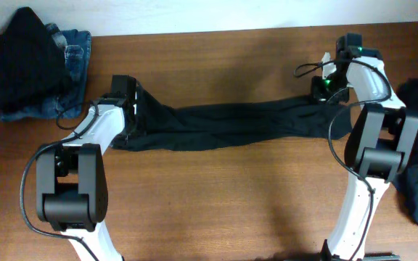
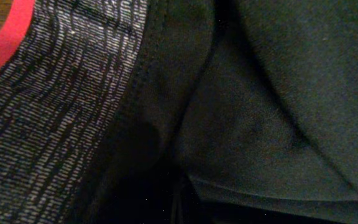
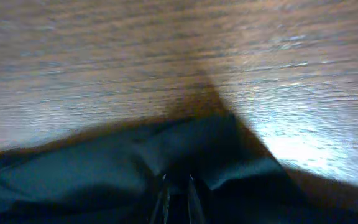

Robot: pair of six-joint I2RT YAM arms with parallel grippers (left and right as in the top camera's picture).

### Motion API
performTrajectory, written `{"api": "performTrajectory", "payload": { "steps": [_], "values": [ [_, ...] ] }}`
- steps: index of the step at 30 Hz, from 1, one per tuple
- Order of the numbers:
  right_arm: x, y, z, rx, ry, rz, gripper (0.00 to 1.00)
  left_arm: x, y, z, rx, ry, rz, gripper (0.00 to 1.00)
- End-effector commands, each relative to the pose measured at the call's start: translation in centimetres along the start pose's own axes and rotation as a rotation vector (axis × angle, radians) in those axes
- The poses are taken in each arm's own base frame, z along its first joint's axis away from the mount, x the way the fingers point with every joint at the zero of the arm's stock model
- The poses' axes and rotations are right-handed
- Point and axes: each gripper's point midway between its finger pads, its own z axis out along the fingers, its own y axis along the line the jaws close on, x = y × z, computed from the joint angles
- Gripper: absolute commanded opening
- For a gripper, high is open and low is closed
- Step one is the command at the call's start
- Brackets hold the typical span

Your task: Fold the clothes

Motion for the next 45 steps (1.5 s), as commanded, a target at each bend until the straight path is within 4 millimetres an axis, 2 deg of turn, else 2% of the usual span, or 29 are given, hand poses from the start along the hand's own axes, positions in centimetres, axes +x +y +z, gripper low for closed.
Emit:
{"api": "performTrajectory", "payload": {
  "steps": [1, 6, 16, 22, 28, 32, 35, 39, 45],
  "values": [
    [1.0, -0.8, 2.2, 0.026, 0.052, 0.019, 0.17, 2.6, 1.4, 2.1, -0.051, 0.087, -0.005, 0.01],
    [1.9, -4.3, 2.7, 0.225, 0.090, 0.067, 0.17, 2.6, 1.4, 2.1, -0.051, 0.087, -0.005, 0.01],
    [2.6, -7.9, 1.3, 0.451, 0.119, 0.061, 0.17, 2.6, 1.4, 2.1, -0.051, 0.087, -0.005, 0.01],
    [2.8, -9.5, 0.9, 0.491, 0.124, 0.080, 0.17, 2.6, 1.4, 2.1, -0.051, 0.087, -0.005, 0.01],
    [4.2, -12.6, 0.3, 0.490, 0.145, 0.188, 0.17, 2.6, 1.4, 2.1, -0.051, 0.087, -0.005, 0.01],
    [4.8, -13.3, 0.3, 0.457, 0.156, 0.222, 0.12, 2.6, 1.4, 2.1, -0.051, 0.087, -0.005, 0.01],
    [4.4, -13.2, -0.3, 0.457, 0.148, 0.221, 0.11, 2.6, 1.4, 2.1, -0.051, 0.087, -0.005, 0.01],
    [2.6, -13.0, -2.8, 0.468, 0.111, 0.219, 0.23, 2.6, 1.4, 2.1, -0.051, 0.087, -0.005, 0.01],
    [0.4, -12.6, -8.5, 0.479, 0.037, 0.280, 0.49, 2.6, 1.4, 2.1, -0.051, 0.087, -0.005, 0.01]
  ]
}}
